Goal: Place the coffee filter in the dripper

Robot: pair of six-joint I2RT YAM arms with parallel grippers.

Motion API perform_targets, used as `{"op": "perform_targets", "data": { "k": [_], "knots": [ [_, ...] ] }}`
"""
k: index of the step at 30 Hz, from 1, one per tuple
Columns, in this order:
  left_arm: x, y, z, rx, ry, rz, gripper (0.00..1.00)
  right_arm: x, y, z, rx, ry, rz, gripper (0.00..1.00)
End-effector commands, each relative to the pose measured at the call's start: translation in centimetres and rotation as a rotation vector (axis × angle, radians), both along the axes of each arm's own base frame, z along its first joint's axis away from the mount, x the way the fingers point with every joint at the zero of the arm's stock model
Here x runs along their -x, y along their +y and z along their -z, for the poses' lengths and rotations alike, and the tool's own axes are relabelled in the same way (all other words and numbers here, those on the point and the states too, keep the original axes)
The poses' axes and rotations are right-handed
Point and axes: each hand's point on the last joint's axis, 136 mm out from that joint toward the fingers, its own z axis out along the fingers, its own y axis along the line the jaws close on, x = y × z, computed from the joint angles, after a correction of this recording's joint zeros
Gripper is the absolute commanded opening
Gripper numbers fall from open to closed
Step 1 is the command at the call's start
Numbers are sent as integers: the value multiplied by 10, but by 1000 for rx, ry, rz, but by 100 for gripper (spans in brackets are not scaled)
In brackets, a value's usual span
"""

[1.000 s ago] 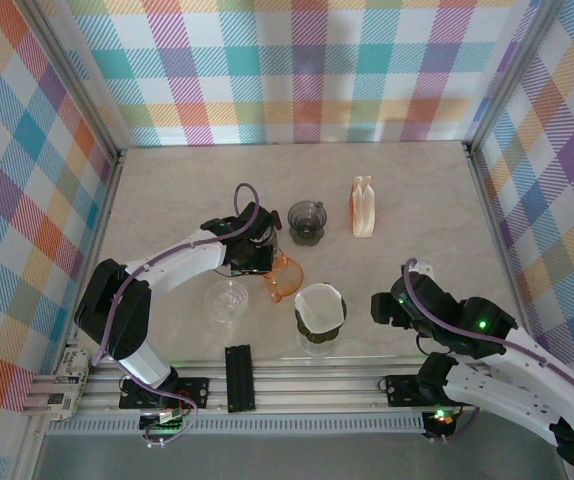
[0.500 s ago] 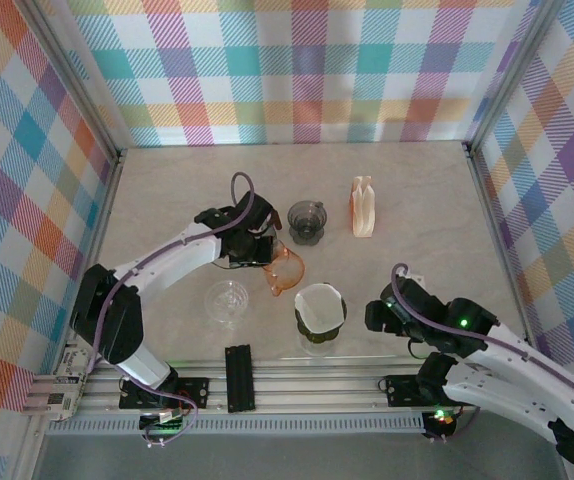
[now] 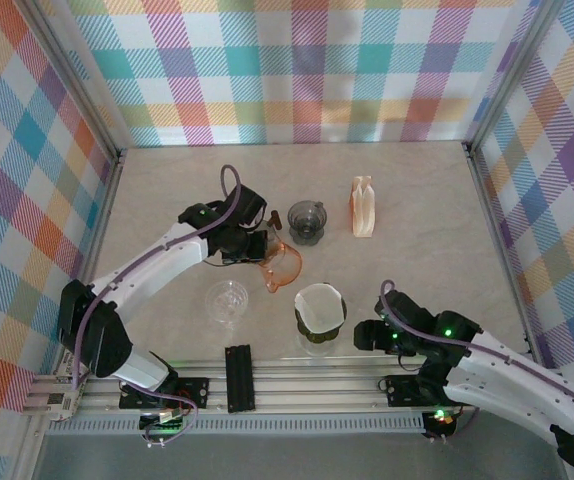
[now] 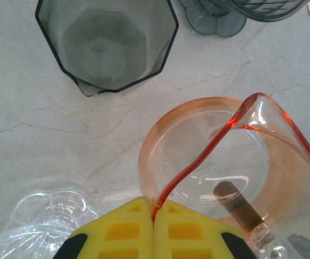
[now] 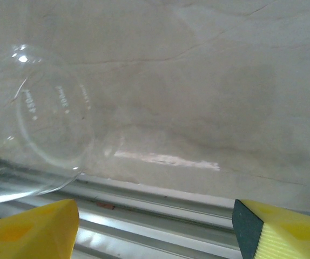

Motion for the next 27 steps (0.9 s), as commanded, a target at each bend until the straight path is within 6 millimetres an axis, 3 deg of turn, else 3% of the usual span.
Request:
{"op": "perform_targets", "data": {
  "k": [1, 13, 27],
  "knots": [
    [-3, 0, -33, 61, -47, -13, 0, 6, 29, -6, -129, 18, -87, 75],
    [-3, 27, -49, 64, -46, -52, 0, 14, 60, 8, -223, 36, -187, 67],
    [12, 65, -43, 46, -20, -119, 0, -12, 85, 4, -326, -88, -165, 64]
  ]
}}
